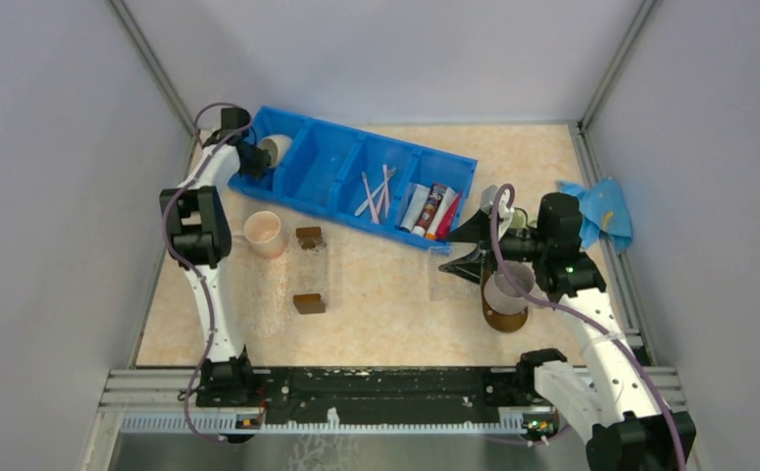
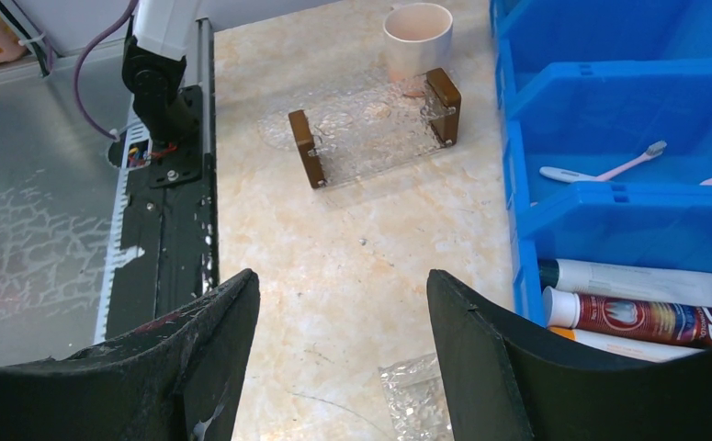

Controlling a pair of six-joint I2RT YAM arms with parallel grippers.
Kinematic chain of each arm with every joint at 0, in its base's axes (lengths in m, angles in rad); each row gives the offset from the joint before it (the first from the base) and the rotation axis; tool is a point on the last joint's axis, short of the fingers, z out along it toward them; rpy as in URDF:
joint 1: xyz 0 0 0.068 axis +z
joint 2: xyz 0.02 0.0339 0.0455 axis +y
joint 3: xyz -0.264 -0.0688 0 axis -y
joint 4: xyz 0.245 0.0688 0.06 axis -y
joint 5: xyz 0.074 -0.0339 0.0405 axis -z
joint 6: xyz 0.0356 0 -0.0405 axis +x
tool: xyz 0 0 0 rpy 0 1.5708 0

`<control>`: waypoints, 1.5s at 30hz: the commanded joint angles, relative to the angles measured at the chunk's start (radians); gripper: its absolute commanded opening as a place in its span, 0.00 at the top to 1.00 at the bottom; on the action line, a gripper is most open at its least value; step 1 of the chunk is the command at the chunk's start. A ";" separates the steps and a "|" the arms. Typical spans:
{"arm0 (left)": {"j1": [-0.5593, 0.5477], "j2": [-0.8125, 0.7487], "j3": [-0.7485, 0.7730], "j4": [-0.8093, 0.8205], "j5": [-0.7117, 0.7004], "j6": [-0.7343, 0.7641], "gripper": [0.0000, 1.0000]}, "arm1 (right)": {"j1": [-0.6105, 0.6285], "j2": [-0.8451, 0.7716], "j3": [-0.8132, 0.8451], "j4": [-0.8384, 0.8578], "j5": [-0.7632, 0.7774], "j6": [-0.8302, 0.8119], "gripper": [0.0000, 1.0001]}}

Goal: Prepare toiletry sets of a toothbrush and toothpaste on the tray
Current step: Pick up the cup from the storage box.

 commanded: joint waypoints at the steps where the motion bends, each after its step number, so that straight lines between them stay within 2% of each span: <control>1: 0.006 -0.043 -0.035 0.106 0.028 -0.003 0.74 | 0.016 -0.004 0.006 0.012 -0.004 -0.018 0.33; 7: 0.008 -0.067 -0.042 0.122 0.020 0.013 1.00 | 0.016 -0.002 0.006 0.009 0.000 -0.023 0.33; 19: 0.020 -0.361 -0.214 0.294 -0.026 0.163 1.00 | 0.016 -0.004 0.008 0.006 0.000 -0.026 0.33; 28: 0.018 -0.656 -0.453 0.302 -0.009 0.124 1.00 | 0.018 -0.007 0.007 0.007 -0.007 -0.023 0.33; 32: 0.018 -0.867 -0.628 0.235 -0.014 0.087 1.00 | 0.022 -0.012 0.005 0.013 -0.016 -0.016 0.33; 35: 0.017 -1.026 -0.708 0.116 -0.040 0.082 1.00 | 0.025 -0.012 0.002 0.020 -0.019 -0.010 0.33; 39: 0.017 -1.238 -0.763 -0.058 -0.051 0.093 1.00 | 0.030 -0.009 -0.002 0.025 -0.015 -0.009 0.33; 45: 0.018 -1.392 -0.805 -0.388 -0.034 0.082 1.00 | 0.031 -0.005 -0.008 0.028 -0.005 -0.011 0.33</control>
